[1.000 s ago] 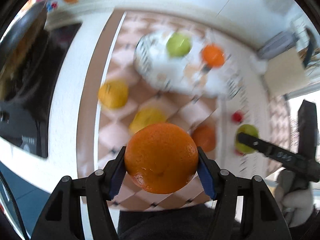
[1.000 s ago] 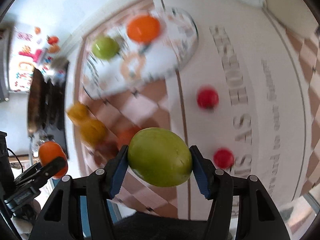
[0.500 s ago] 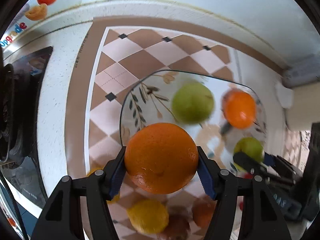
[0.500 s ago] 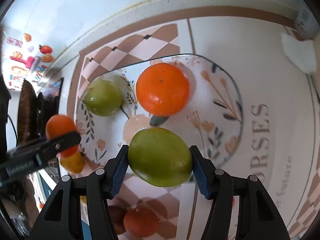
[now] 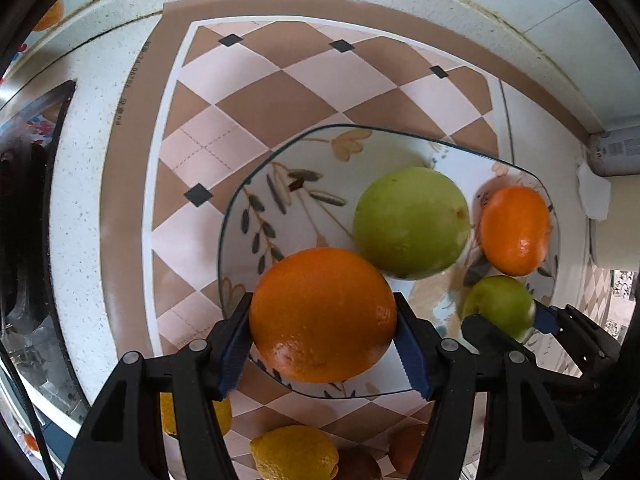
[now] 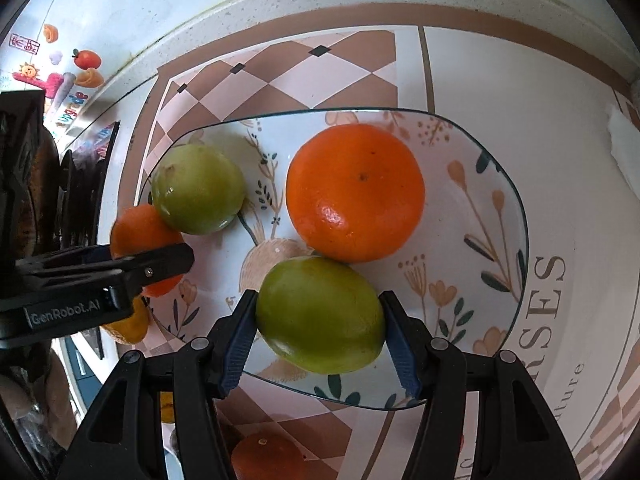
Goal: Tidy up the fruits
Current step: 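Place the orange on the plate with the left tool while the right places the green apple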
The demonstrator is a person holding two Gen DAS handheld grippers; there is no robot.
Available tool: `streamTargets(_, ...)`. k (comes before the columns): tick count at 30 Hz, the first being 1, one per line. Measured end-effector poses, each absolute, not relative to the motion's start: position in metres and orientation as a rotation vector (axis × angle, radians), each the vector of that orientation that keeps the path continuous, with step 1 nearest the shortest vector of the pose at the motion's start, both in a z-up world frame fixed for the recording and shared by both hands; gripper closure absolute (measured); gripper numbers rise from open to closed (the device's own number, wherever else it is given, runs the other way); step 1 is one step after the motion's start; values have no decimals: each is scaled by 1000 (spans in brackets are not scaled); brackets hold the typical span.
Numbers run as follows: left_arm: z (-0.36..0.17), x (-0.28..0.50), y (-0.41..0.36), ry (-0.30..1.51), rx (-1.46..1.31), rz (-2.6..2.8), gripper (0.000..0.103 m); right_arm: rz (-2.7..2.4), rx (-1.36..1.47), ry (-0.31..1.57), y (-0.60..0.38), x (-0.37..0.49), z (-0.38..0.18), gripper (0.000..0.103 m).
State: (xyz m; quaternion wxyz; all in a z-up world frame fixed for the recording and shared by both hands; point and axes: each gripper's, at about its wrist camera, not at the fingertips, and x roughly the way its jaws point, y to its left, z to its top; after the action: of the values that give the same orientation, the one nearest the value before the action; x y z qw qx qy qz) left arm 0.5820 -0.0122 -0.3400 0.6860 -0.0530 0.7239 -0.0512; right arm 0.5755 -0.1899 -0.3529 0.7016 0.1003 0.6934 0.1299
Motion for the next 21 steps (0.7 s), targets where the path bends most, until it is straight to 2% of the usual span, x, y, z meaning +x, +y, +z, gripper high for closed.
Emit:
streamTargets(2, -345, 588, -14, 1635, -118, -109, 40, 280, 231, 1541, -188, 576, -351, 23)
streamTargets(4, -343, 589, -12, 1628, -128, -110, 38, 276, 239, 1531, -194, 574, -347, 19)
streamTargets(7, -334, 588, -11, 1595, -115, -106, 25, 250, 217, 1518, -199, 568, -339, 15)
streamTargets(8, -330, 588, -11, 1592, -110, -103, 16, 235, 202, 1518, -200, 566, -336, 13)
streamTargets(9, -327, 585, -9, 1584, -104, -98, 13, 219, 195, 1518, -203, 564, -334, 13)
streamTargets(11, -319, 580, -7, 1559, -83, -87, 13, 183, 175, 1510, -205, 559, -328, 10)
streamTargets(21, -259, 524, -3, 1382, -3, -6, 13, 54, 93, 1402, -211, 515, -278, 9)
